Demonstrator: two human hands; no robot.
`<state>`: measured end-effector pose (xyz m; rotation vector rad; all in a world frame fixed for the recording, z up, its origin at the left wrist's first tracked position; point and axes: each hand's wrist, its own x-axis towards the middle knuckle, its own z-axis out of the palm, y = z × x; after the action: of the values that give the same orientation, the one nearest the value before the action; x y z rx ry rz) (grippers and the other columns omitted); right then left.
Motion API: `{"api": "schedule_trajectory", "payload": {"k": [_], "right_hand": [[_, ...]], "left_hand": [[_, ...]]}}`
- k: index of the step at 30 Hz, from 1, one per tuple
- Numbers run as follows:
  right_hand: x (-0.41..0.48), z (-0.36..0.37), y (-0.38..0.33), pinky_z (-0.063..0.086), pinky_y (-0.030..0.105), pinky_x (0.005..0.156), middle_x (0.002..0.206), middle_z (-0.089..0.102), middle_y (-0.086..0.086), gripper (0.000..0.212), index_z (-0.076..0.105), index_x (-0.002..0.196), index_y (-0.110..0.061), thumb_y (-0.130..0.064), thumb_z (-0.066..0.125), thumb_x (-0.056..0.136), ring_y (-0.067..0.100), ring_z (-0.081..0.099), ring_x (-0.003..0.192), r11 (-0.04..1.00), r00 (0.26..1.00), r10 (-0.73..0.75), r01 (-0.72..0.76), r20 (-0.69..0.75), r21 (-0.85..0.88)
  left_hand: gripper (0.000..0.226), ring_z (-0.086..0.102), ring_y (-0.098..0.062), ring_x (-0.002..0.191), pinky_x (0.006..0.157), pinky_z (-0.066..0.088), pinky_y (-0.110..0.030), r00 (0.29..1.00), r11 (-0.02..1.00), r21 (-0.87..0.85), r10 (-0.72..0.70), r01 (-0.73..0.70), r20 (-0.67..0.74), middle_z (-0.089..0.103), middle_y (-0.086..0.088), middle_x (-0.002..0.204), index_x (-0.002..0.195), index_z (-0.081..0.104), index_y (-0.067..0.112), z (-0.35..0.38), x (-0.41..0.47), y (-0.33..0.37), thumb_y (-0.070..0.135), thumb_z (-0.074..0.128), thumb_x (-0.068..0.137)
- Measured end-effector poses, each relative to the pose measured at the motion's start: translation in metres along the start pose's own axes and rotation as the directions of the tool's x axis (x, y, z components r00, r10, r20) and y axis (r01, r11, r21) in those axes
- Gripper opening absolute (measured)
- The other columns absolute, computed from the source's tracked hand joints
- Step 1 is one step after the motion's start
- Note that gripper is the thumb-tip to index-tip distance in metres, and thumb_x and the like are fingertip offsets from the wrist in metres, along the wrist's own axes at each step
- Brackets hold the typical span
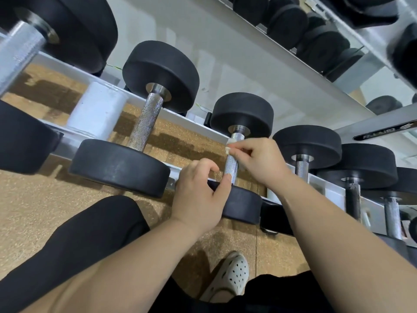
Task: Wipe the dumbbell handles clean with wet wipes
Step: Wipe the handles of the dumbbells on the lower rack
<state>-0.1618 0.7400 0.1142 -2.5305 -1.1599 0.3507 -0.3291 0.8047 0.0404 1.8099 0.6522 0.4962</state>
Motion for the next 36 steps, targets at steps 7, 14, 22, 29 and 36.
{"api": "schedule_trajectory", "payload": {"k": [7, 14, 22, 29, 36], "right_hand": [[-0.006, -0.004, 0.005, 0.05, 0.022, 0.067, 0.075, 0.075, -0.009, 0.012, 0.081, 0.094, -0.028, -0.036, 0.078, 0.085, 0.005, 0.065, 0.065, 0.999, 0.988, 0.028, -0.034, 0.154, 0.039], [0.018, -0.004, 0.004, 0.056, 0.029, 0.075, 0.082, 0.073, -0.022, 0.011, 0.081, 0.095, -0.027, -0.031, 0.072, 0.091, 0.006, 0.068, 0.074, 0.999, 0.998, 0.045, -0.044, -0.053, 0.023], [-0.008, -0.002, 0.009, 0.048, 0.015, 0.072, 0.071, 0.066, -0.035, 0.011, 0.082, 0.096, -0.022, -0.027, 0.078, 0.087, -0.006, 0.065, 0.074, 0.992, 0.997, -0.017, 0.008, 0.075, 0.123], [0.003, 0.008, 0.012, 0.05, 0.018, 0.078, 0.089, 0.076, -0.011, 0.011, 0.081, 0.098, -0.024, -0.026, 0.077, 0.087, -0.005, 0.065, 0.081, 0.951, 0.988, 0.127, -0.095, -0.09, 0.295], [-0.019, 0.01, 0.013, 0.045, 0.022, 0.065, 0.077, 0.075, -0.011, 0.008, 0.081, 0.094, -0.022, -0.022, 0.077, 0.087, 0.001, 0.059, 0.064, 0.883, 0.984, 0.156, -0.176, 0.081, 0.436]], "left_hand": [[0.042, 0.05, -0.014, 0.106, 0.093, 0.046, -0.039, 1.0, 1.0, -0.029, -0.011, 0.011, 0.016, 0.055, 0.011, 0.106, 0.11, 0.053, 0.027, 0.0, 0.0, 0.0, 0.061, 0.04, 0.088], [0.044, 0.049, -0.014, 0.105, 0.093, 0.045, -0.038, 0.999, 0.999, -0.022, -0.048, 0.048, 0.018, 0.054, 0.011, 0.104, 0.107, 0.053, 0.028, -0.001, -0.001, 0.002, 0.063, 0.039, 0.085], [0.044, 0.048, -0.015, 0.107, 0.093, 0.045, -0.039, 0.997, 0.997, -0.022, -0.068, 0.069, 0.045, 0.054, 0.012, 0.107, 0.108, 0.052, 0.028, -0.003, 0.001, 0.004, 0.063, 0.038, 0.084], [0.05, 0.048, -0.017, 0.11, 0.096, 0.044, -0.041, 0.996, 0.997, 0.031, -0.069, 0.067, 0.054, 0.055, 0.011, 0.108, 0.112, 0.054, 0.028, -0.007, 0.002, 0.0, 0.066, 0.035, 0.086], [0.061, 0.047, -0.019, 0.114, 0.098, 0.04, -0.04, 0.988, 0.991, 0.068, -0.118, 0.111, 0.102, 0.055, 0.008, 0.114, 0.12, 0.055, 0.027, -0.007, 0.002, 0.002, 0.069, 0.031, 0.083]]}}
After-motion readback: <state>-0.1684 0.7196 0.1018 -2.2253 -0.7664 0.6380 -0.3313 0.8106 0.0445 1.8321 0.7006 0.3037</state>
